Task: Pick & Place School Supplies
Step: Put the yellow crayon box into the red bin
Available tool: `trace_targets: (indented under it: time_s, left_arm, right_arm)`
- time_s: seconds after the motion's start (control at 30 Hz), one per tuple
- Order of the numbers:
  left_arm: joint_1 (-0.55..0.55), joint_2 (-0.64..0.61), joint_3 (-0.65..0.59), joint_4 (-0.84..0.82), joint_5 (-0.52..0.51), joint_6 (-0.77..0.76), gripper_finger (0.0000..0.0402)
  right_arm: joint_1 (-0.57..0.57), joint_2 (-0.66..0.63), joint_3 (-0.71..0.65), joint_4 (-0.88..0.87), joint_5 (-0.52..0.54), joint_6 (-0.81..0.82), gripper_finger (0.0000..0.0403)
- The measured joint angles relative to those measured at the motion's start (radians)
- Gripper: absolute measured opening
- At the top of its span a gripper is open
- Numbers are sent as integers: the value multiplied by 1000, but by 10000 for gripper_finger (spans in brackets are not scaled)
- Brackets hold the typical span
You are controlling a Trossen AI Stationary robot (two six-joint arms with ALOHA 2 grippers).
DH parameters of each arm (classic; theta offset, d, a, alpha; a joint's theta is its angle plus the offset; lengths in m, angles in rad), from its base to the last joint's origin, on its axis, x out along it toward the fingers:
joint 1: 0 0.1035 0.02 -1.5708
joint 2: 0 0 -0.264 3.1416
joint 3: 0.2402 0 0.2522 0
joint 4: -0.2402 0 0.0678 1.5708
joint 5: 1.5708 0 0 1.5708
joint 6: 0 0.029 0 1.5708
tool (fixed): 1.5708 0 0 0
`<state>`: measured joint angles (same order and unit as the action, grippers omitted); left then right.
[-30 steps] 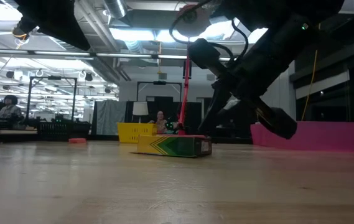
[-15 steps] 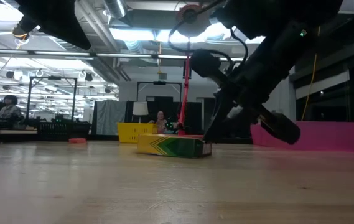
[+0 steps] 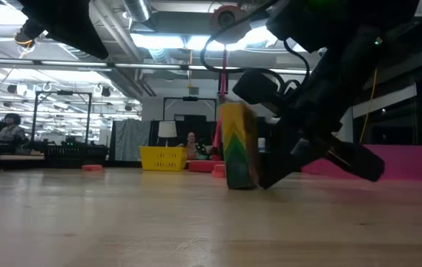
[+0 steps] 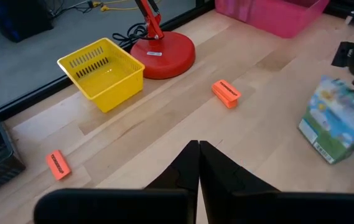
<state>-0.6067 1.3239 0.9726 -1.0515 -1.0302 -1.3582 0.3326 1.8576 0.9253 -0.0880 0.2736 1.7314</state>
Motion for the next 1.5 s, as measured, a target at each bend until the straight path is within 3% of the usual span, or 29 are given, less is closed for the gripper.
trace_targets:
  time_s: [0.37,0.67,1.13,1.5]
  left_arm:
    - [0,0,0,0,1,1,9]
    - [9,0,0,0,4,0,3]
    - [23,0,0,0,9,10,2]
    - [41,0,0,0,2,11,6]
  right_arm:
    - [19,0,0,-11,26,24,0]
    - [-11,-58,1,24,115,-13,0]
    - [-91,-58,31,68,54,-170,0]
    - [-94,-39,31,76,9,-192,0]
